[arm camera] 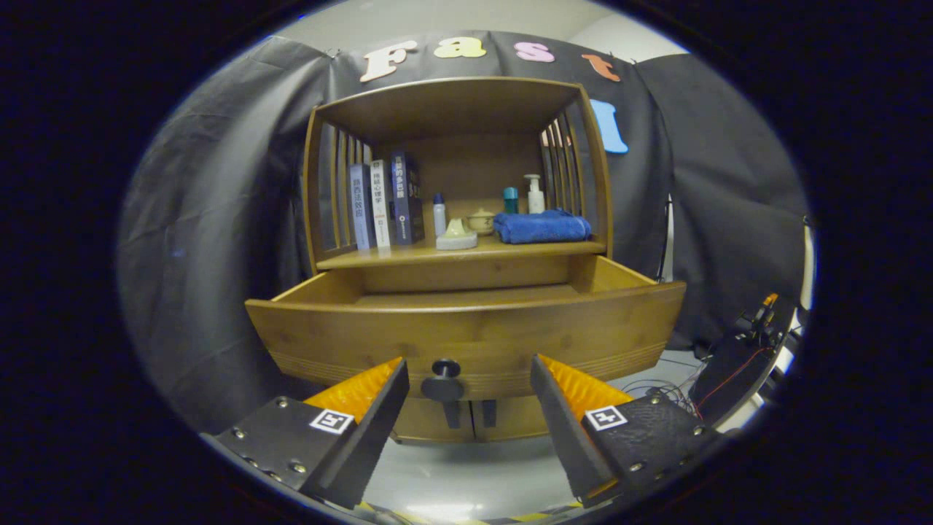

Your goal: Pull open the drawer, take out the items inside it, and place them on the countertop above the cabinet.

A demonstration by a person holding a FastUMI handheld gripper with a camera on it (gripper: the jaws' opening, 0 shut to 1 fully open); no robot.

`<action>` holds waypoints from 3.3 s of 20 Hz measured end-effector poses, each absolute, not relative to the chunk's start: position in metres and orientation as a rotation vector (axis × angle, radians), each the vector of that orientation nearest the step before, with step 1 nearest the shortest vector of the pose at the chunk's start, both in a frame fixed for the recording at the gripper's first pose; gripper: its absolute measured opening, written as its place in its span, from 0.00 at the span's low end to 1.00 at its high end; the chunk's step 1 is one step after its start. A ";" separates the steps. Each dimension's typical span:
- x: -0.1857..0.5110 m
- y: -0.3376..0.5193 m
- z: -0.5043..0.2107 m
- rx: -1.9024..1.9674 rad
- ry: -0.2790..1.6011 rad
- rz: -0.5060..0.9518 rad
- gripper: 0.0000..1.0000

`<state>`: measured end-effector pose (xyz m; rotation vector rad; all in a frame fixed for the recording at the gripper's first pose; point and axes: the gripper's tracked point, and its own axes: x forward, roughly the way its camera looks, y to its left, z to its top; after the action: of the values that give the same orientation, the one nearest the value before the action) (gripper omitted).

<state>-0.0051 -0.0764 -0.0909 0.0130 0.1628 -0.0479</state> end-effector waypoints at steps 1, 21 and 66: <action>-0.003 -0.078 -0.094 0.010 0.164 -0.050 1.00; 0.053 -0.069 -0.138 0.021 0.187 -0.082 1.00; 0.165 -0.044 -0.124 0.150 0.257 -0.081 0.99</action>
<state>0.1654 -0.0443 -0.1244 0.1502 0.2565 -0.0810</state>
